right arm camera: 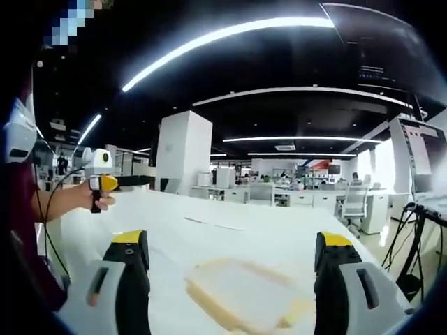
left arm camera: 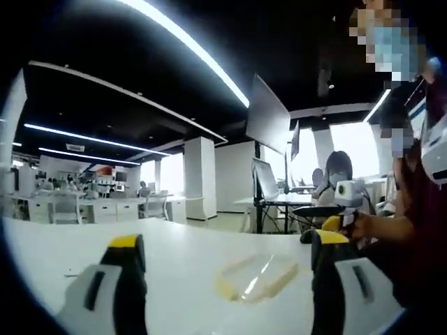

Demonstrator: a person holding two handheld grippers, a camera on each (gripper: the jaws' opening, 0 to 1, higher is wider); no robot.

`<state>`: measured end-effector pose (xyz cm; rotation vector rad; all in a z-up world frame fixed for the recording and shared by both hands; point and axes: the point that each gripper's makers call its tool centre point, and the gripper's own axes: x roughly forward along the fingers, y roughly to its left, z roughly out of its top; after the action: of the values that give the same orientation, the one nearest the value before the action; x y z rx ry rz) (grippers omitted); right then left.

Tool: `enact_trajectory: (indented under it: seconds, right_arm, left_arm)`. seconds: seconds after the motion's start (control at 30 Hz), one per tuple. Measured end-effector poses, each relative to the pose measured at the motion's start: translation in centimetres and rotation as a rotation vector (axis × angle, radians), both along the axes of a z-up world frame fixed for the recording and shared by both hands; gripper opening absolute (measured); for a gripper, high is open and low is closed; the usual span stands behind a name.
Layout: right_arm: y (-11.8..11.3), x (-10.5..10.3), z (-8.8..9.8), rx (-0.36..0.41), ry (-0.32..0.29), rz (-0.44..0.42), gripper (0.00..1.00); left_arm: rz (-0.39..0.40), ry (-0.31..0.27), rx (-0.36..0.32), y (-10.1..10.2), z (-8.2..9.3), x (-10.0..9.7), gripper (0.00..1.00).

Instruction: Snap each plastic latch of the storage box into its locked position after aligning the lid with the box until every specified latch is closed and the lid sits flush.

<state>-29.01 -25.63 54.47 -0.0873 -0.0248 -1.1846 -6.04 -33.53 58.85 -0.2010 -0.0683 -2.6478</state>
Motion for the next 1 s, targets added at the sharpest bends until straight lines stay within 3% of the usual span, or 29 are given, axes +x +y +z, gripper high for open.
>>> enact_trajectory:
  seconds: [0.5,0.83,1.0]
  right_arm:
    - [-0.7,-1.3,-0.4,0.025,0.063,0.027,1.00]
    - [-1.3,-3.0,-1.0,0.047,0.070,0.038,1.00]
    - [-1.6,-3.7,-1.8,0.073,0.105,0.052,1.00]
  left_arm:
    - [-0.094,-0.060,0.009,-1.4,-0.8,-5.3,1.00]
    - [-0.177,-0.139,0.032,-2.4,-2.5,-9.0,0.99]
    - [-0.198,-0.215,0.035,-3.1,-4.2,-10.0,0.98]
